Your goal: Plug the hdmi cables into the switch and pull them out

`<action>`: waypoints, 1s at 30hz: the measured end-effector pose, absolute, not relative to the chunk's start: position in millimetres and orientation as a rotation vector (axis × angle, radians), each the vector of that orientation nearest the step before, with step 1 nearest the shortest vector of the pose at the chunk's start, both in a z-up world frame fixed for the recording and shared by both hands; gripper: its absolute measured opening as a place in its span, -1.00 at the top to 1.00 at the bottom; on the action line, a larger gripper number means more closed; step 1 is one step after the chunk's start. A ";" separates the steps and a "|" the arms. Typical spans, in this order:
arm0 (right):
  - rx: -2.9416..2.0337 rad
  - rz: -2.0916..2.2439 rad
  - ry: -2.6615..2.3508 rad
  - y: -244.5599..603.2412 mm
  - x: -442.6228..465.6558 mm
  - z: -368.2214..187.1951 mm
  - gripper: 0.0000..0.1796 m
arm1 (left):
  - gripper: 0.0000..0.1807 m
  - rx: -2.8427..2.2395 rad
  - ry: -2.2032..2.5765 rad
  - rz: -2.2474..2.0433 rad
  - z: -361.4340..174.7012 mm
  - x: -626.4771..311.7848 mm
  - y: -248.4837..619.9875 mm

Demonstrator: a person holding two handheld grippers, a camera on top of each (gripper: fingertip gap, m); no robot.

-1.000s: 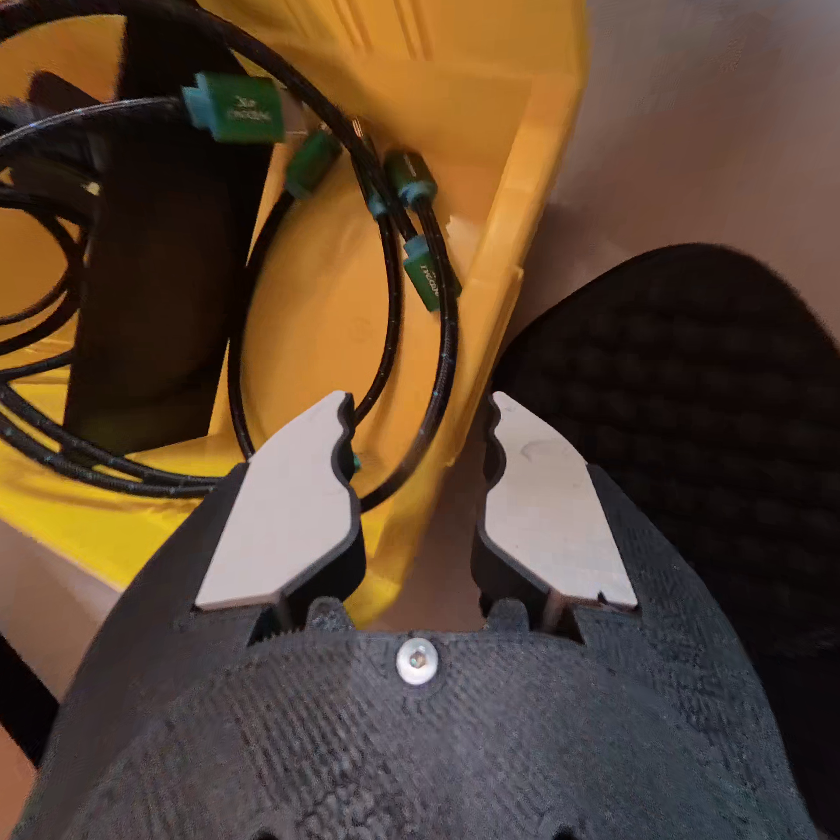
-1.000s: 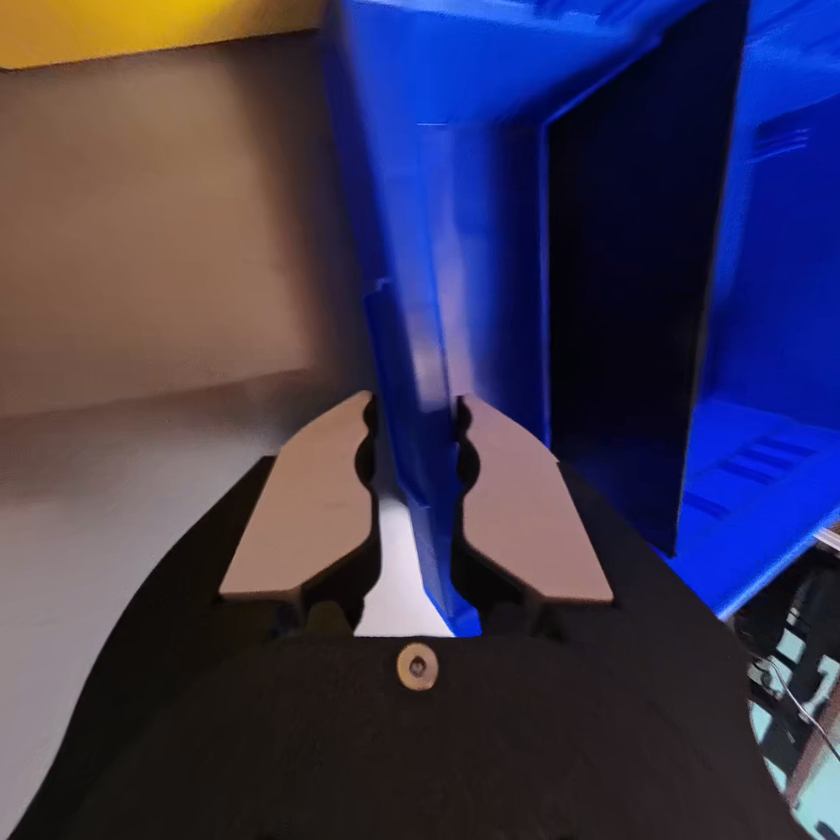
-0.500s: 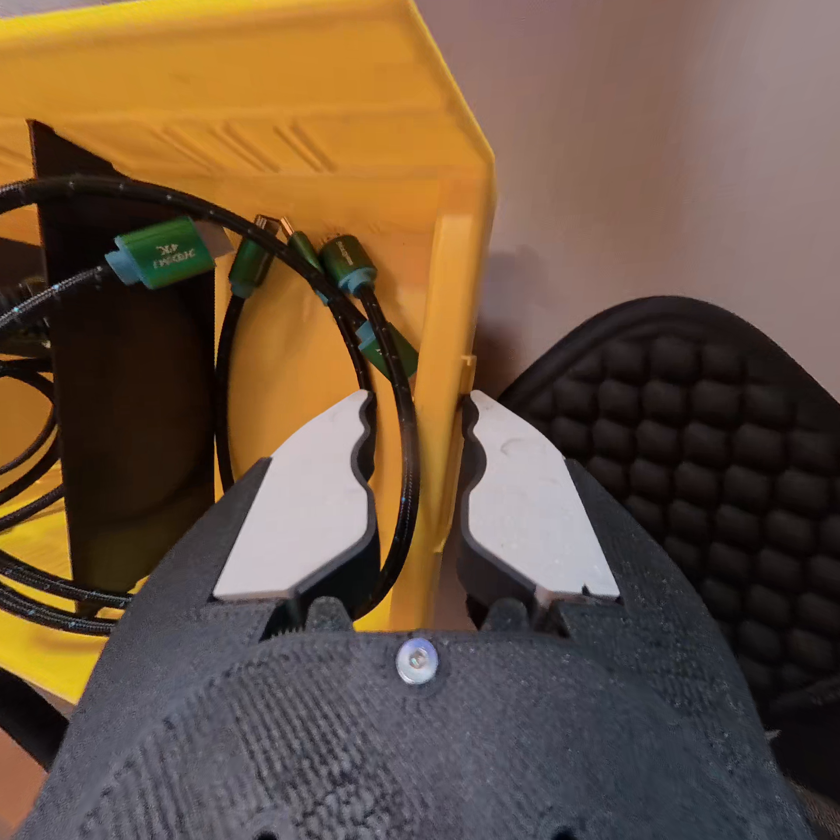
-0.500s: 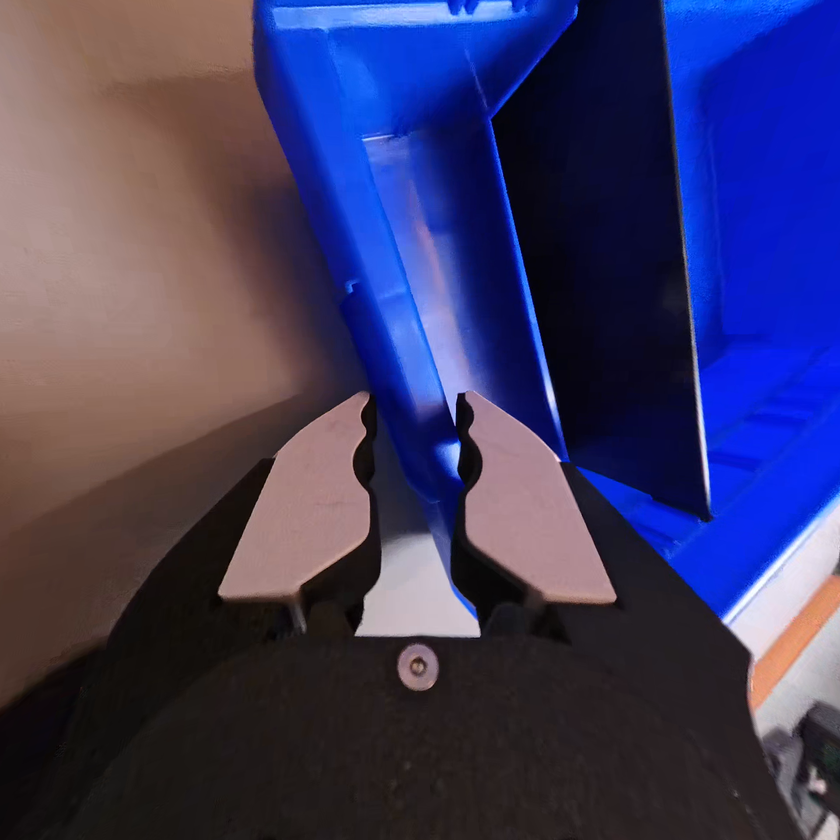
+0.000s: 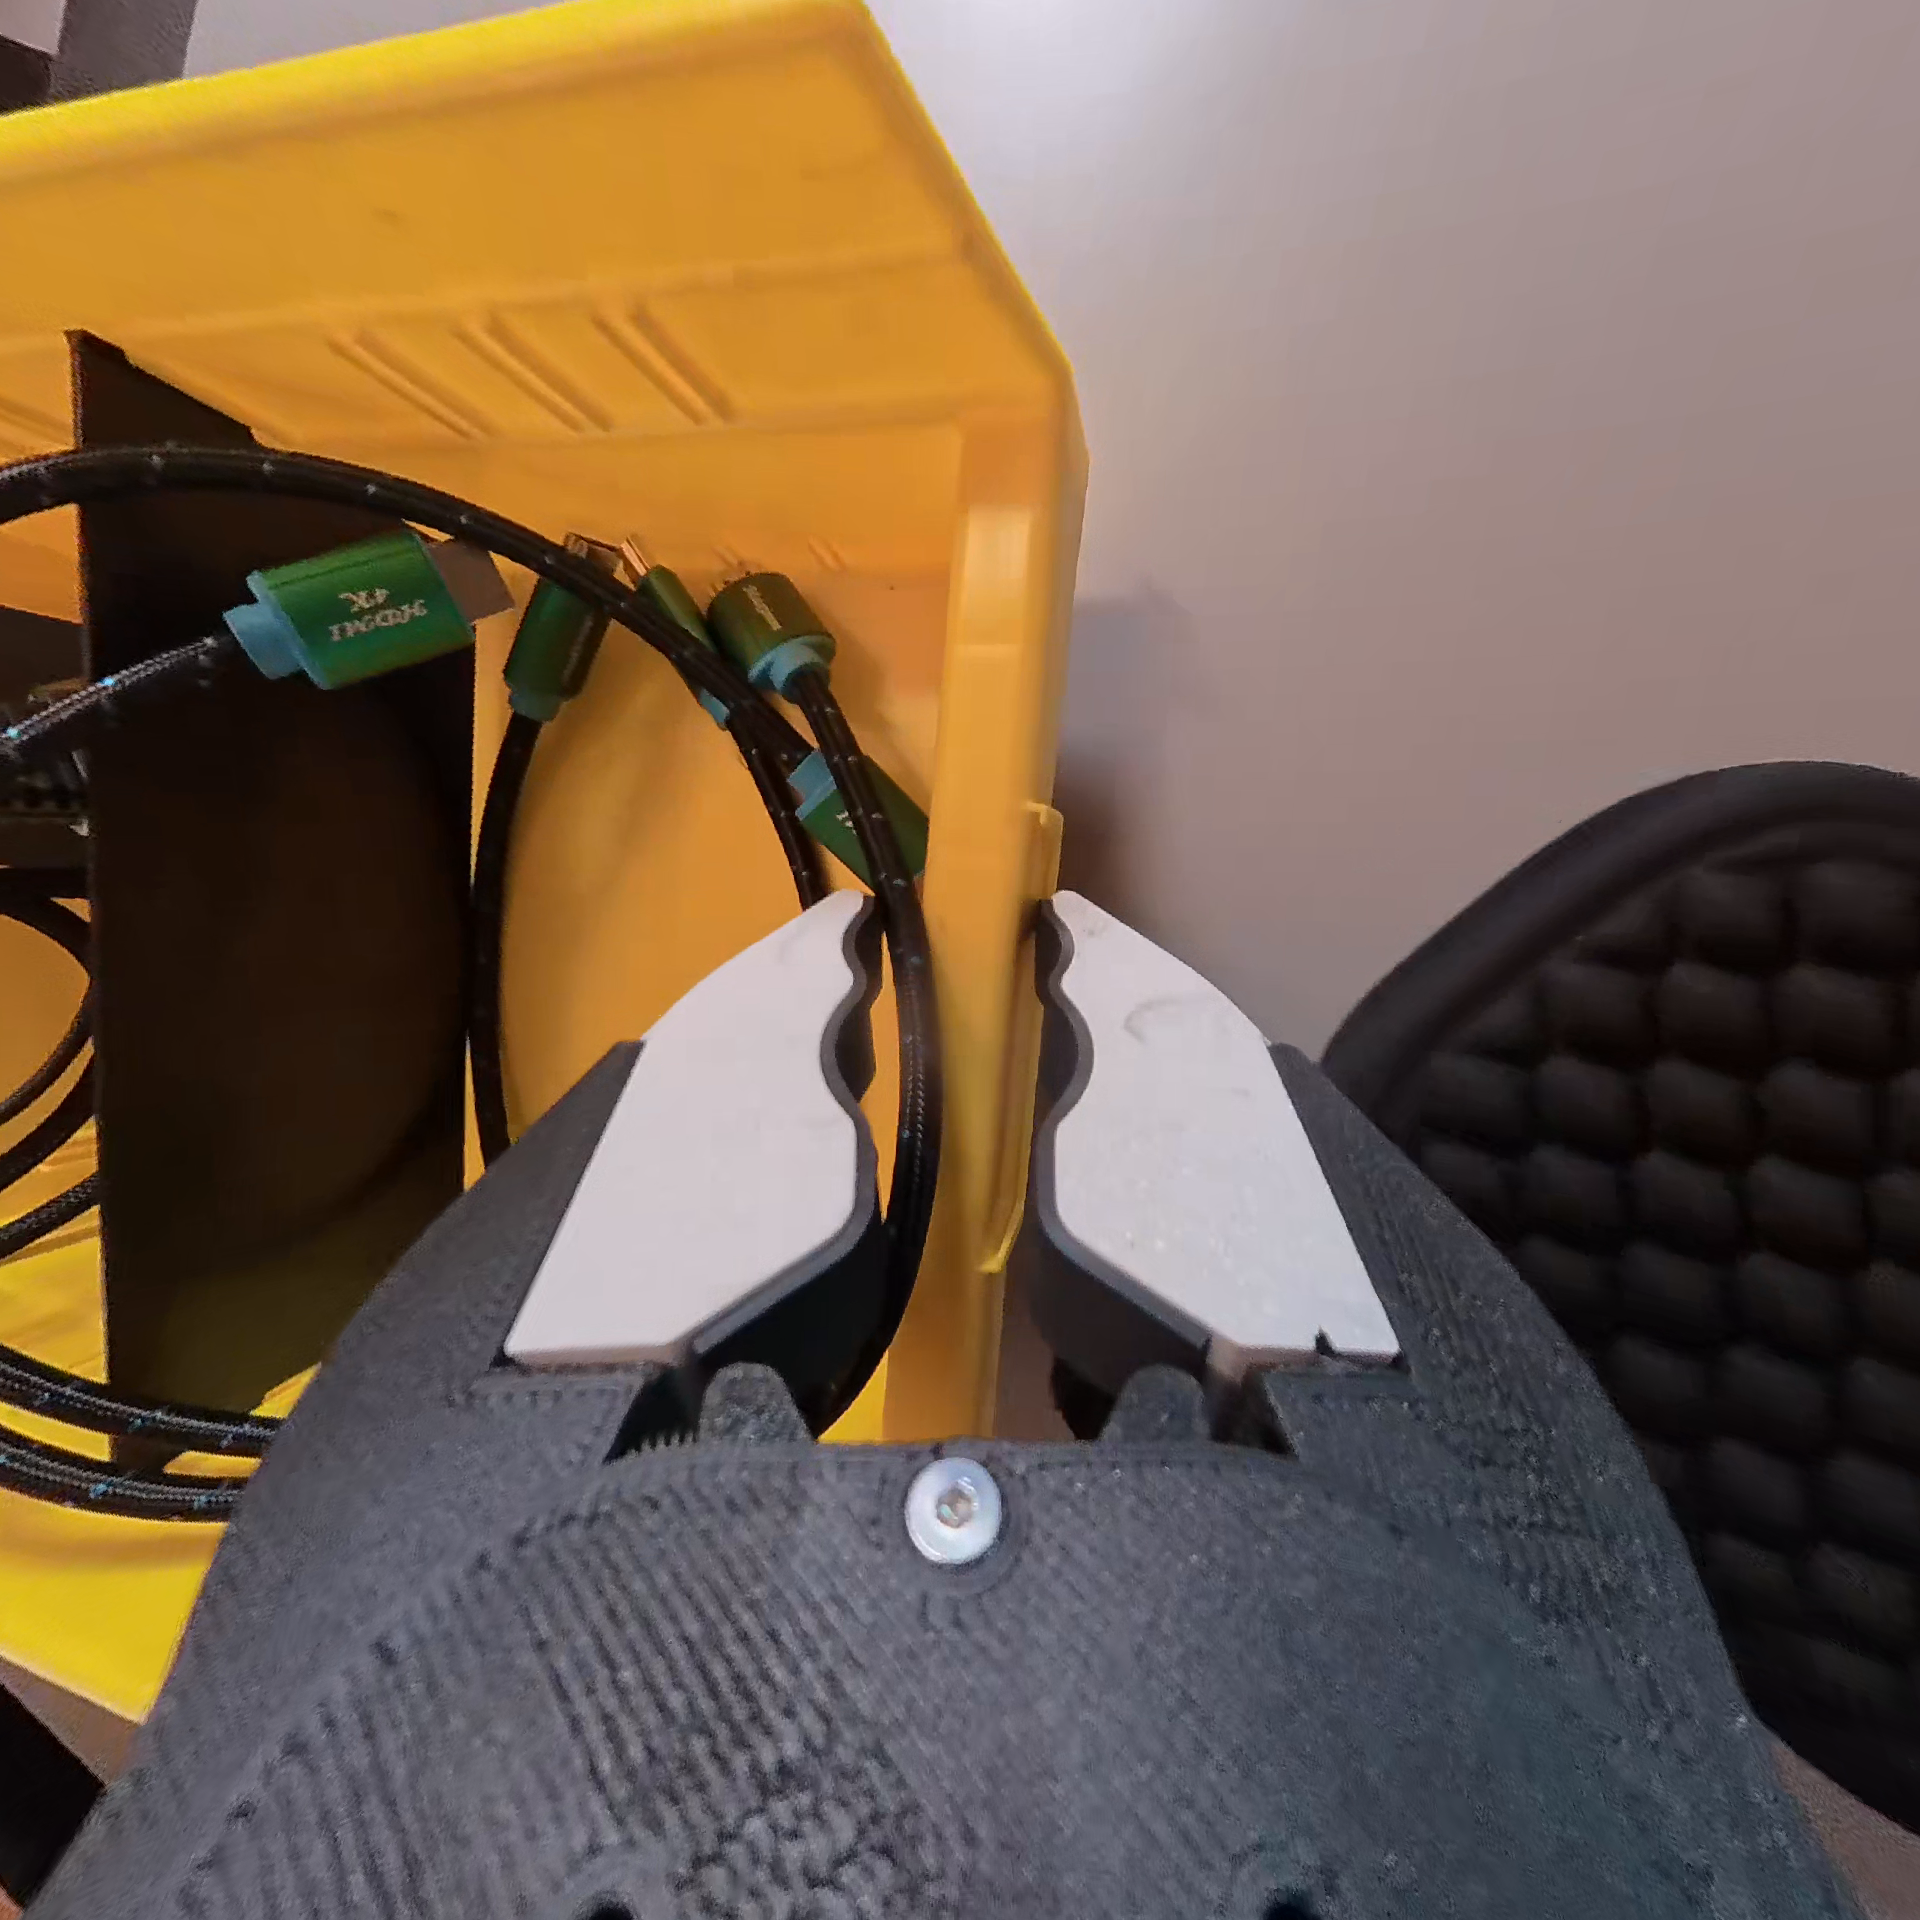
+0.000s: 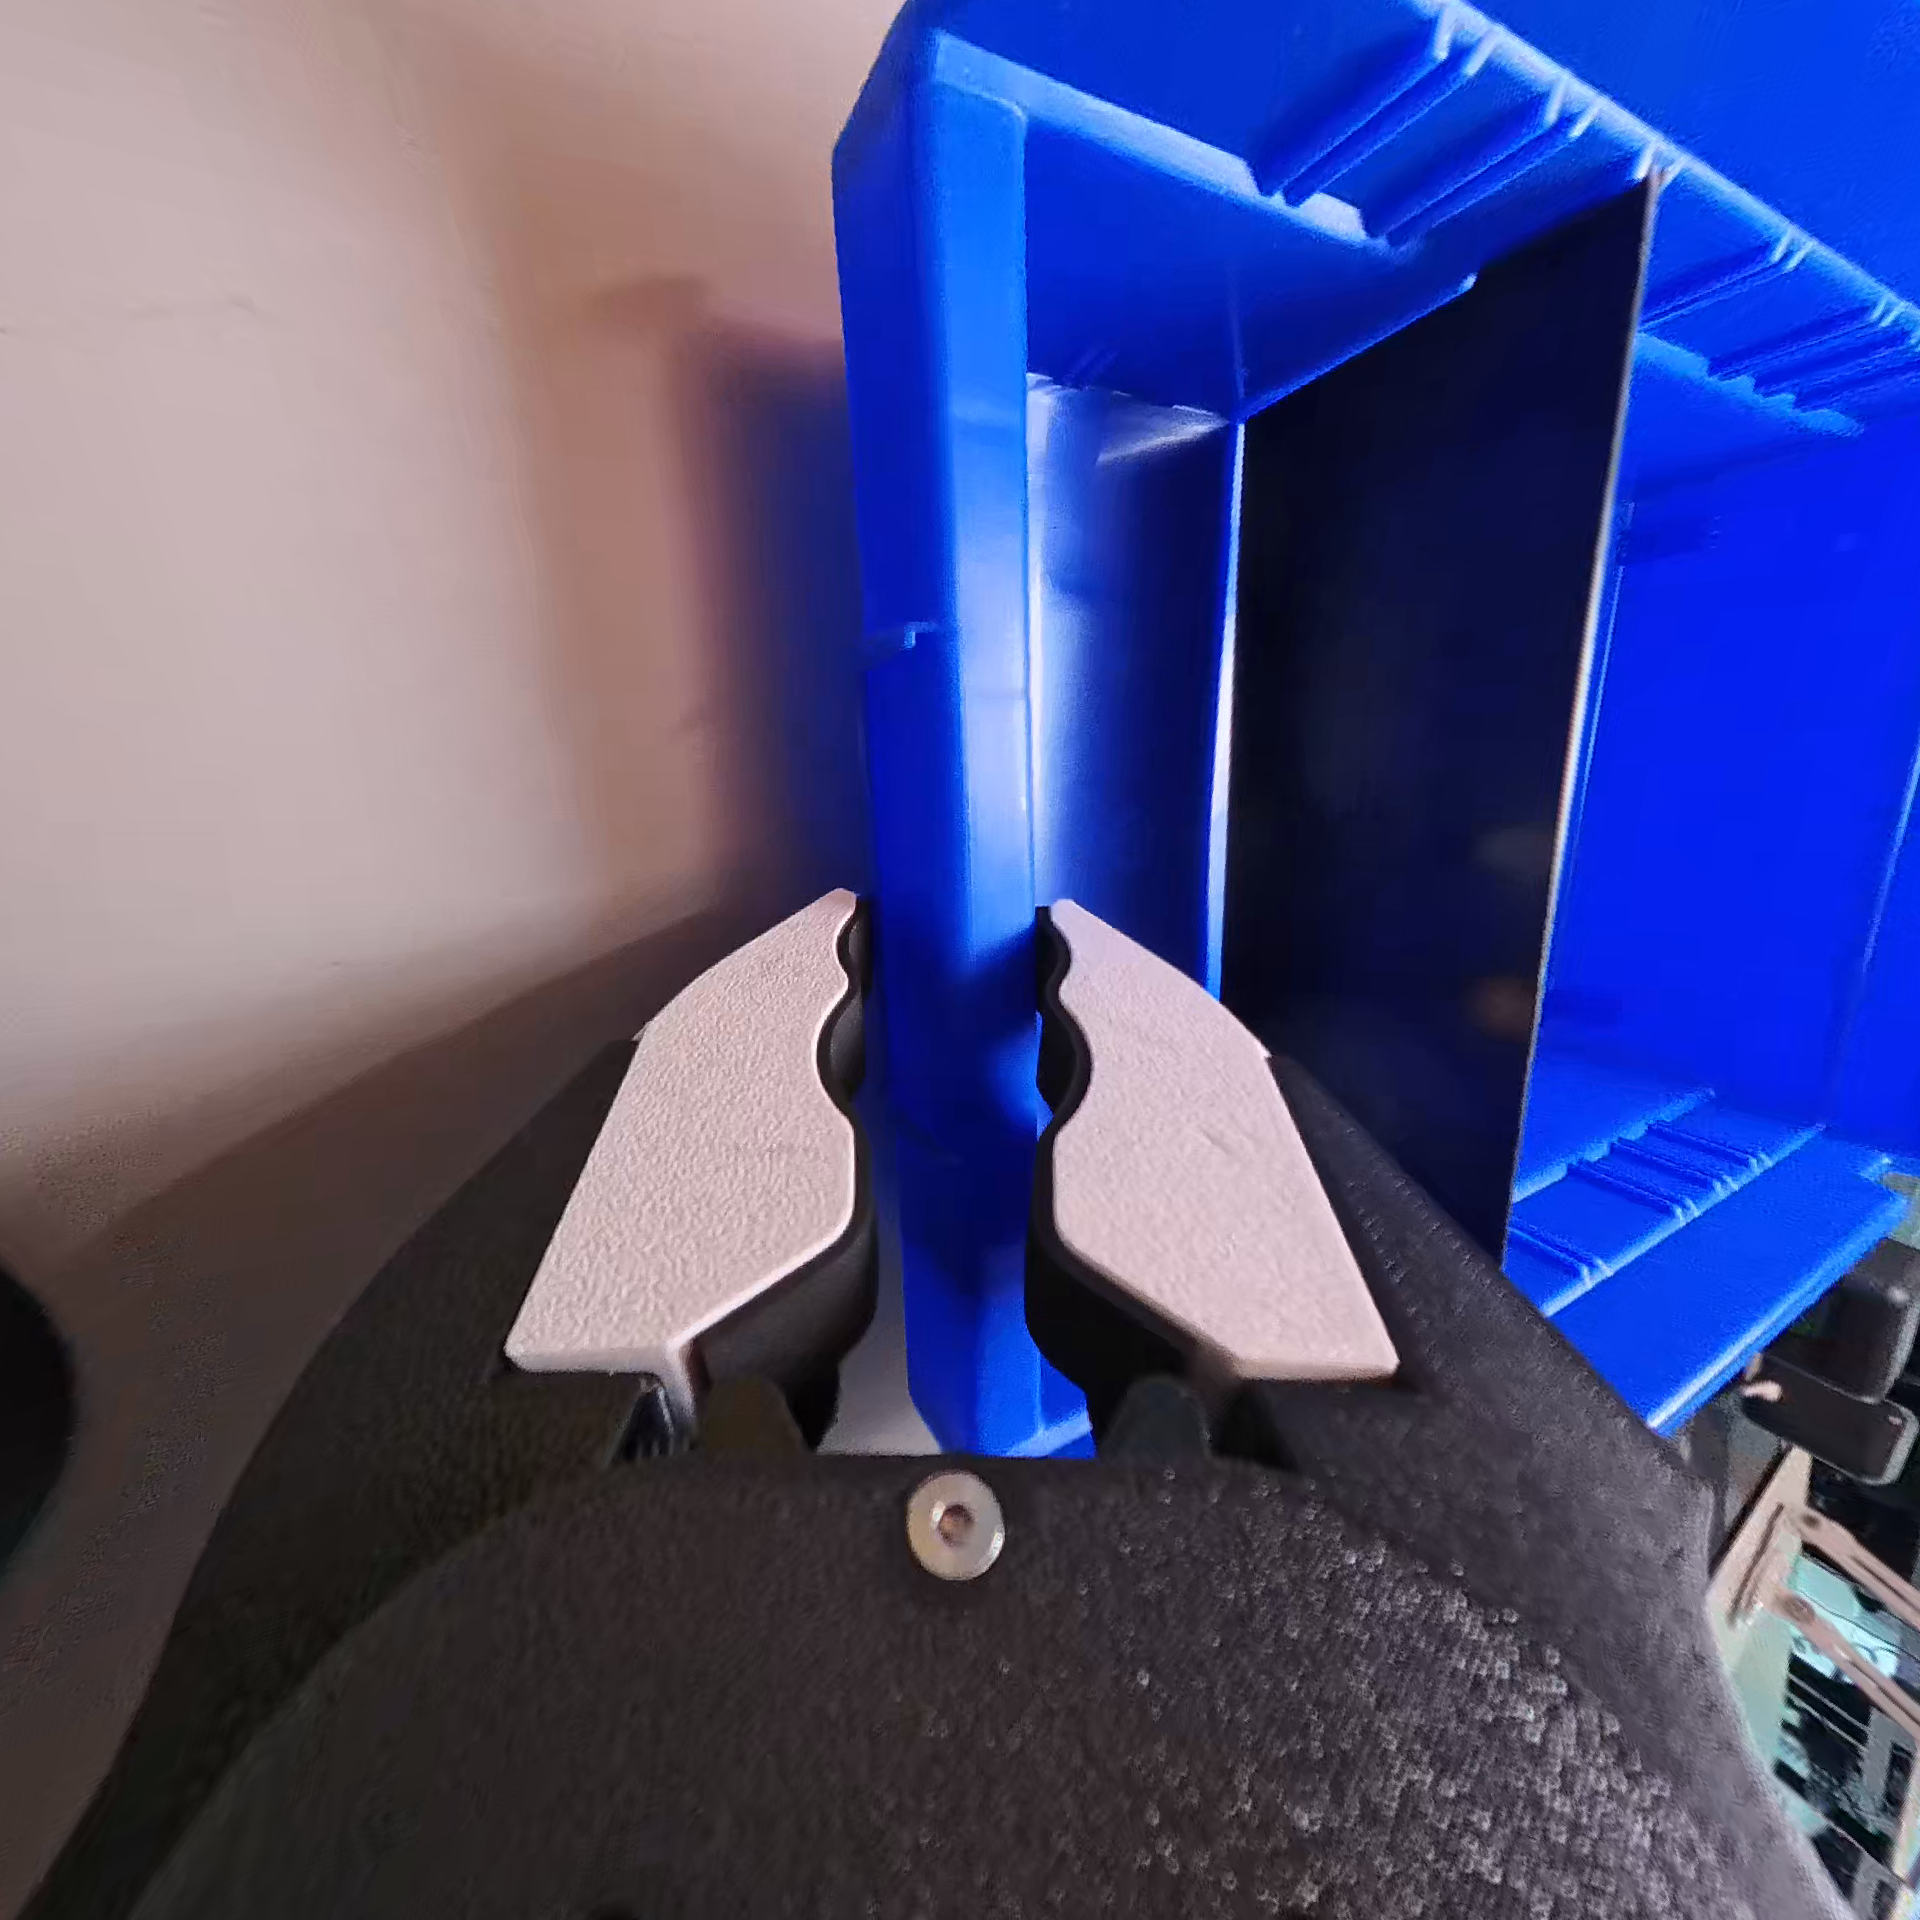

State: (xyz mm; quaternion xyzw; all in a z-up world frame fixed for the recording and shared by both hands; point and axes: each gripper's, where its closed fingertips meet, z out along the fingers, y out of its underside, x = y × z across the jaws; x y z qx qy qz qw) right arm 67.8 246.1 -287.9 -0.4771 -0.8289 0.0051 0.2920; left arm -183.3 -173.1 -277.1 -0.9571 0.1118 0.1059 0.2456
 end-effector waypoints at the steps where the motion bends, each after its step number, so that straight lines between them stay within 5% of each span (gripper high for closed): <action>1: -1.274 0.011 -2.215 252.5 65.1 -288.1 0.67 | 0.68 -2.613 0.301 0.281 -277.1 -189.1 -171.4; 30: -1.030 0.095 -2.397 248.9 63.1 -287.1 0.68 | 0.68 -2.596 0.314 0.312 -277.5 -234.5 -147.6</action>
